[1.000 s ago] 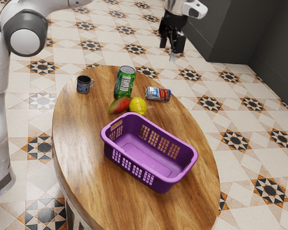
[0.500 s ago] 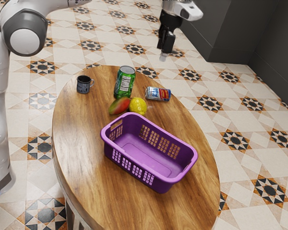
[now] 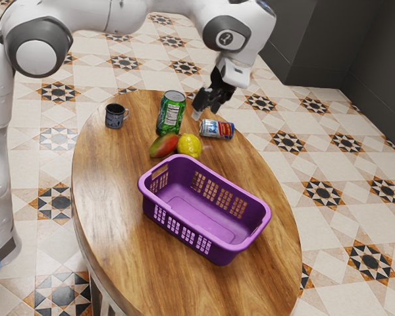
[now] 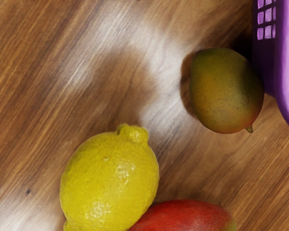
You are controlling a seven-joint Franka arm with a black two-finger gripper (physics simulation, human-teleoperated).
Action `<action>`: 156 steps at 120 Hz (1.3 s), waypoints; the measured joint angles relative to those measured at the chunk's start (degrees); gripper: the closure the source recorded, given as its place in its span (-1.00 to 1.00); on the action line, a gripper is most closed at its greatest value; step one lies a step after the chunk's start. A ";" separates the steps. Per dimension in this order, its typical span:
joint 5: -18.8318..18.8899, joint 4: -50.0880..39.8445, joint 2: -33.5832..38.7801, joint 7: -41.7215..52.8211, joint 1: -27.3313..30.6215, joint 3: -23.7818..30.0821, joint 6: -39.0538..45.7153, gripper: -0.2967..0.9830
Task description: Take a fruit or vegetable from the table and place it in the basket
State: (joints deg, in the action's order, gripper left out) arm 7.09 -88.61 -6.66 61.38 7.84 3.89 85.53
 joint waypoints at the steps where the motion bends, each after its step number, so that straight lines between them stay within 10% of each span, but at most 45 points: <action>1: -0.05 -0.26 0.02 0.53 0.02 0.00 0.38 -0.48; 72: -3.75 -18.57 7.42 24.44 2.91 -0.51 11.63 -0.52; 156: -5.60 -19.08 7.28 28.84 0.51 -4.06 12.40 -0.52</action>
State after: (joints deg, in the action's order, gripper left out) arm 1.49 -107.69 0.63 90.22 8.34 -0.18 97.93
